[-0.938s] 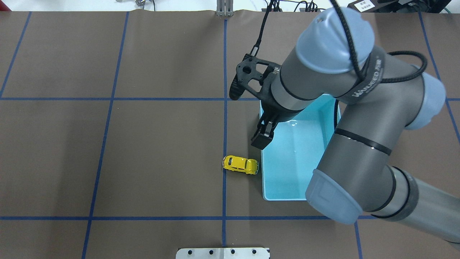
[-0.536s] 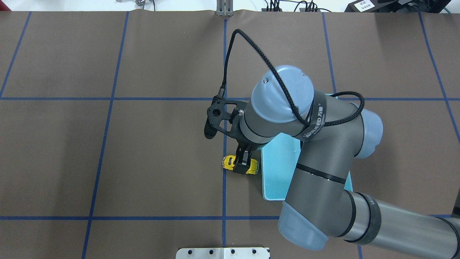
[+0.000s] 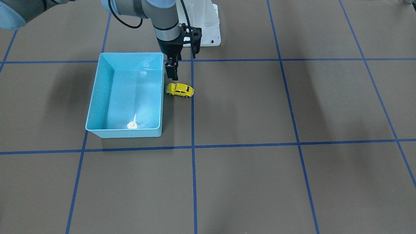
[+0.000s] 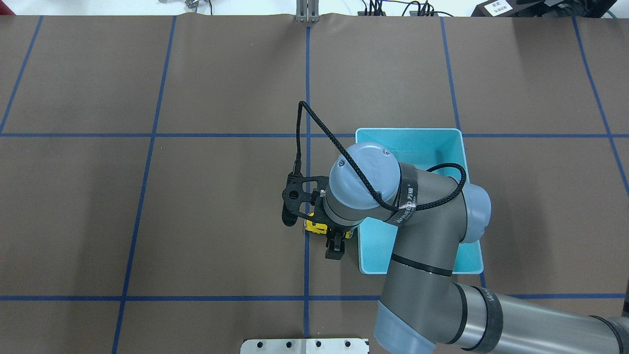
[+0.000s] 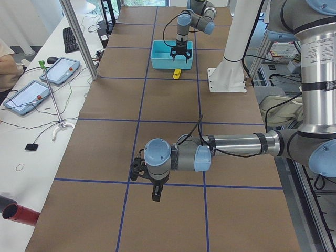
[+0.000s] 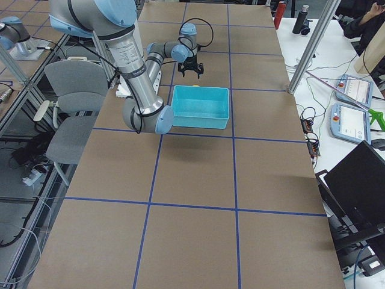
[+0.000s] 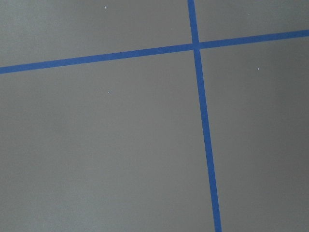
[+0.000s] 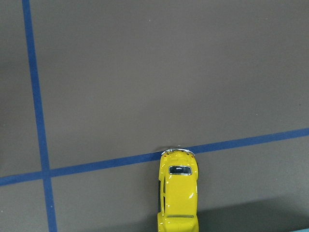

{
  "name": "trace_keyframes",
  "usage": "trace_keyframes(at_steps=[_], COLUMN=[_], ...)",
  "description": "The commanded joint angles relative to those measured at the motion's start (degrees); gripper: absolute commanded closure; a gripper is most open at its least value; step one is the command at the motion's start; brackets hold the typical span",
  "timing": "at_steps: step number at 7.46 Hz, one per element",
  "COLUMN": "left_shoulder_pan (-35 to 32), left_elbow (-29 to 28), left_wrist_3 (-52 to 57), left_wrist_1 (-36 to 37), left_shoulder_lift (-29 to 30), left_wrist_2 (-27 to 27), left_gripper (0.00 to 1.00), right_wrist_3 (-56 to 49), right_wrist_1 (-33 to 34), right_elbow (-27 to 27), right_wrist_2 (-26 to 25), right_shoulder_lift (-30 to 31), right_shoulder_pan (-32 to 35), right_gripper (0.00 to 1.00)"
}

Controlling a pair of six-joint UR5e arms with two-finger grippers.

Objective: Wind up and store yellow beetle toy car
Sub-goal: 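Grasp the yellow car with the right gripper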

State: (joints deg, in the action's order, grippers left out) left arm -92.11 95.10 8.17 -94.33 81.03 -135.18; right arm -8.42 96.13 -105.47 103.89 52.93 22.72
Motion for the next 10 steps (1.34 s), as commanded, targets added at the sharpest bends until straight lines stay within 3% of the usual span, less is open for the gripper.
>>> trace_keyframes(at_steps=[1, 4, 8, 9, 10], left_shoulder_pan=[0.0, 0.0, 0.0, 0.0, 0.0], left_elbow=[0.0, -0.1, -0.1, -0.1, -0.1], left_wrist_3=[0.0, 0.0, 0.0, 0.0, 0.0], left_wrist_1=[0.0, 0.0, 0.0, 0.0, 0.0], left_shoulder_lift=[0.0, 0.0, 0.0, -0.1, 0.0], left_wrist_2=[0.0, 0.0, 0.0, 0.0, 0.0], left_gripper=[0.0, 0.0, 0.0, 0.0, 0.0], right_wrist_3=[-0.6, -0.6, -0.5, -0.6, -0.7], right_wrist_1=[-6.2, -9.2, -9.3, -9.4, -9.6], right_elbow=[7.1, 11.8, 13.4, 13.4, 13.3], right_wrist_2=[-1.8, -1.9, -1.9, -1.9, -1.9], right_shoulder_lift=[-0.9, -1.9, -2.0, -2.0, -2.0], right_shoulder_pan=[-0.2, -0.3, -0.4, -0.4, -0.4], right_gripper=[0.0, 0.0, 0.0, 0.1, 0.47])
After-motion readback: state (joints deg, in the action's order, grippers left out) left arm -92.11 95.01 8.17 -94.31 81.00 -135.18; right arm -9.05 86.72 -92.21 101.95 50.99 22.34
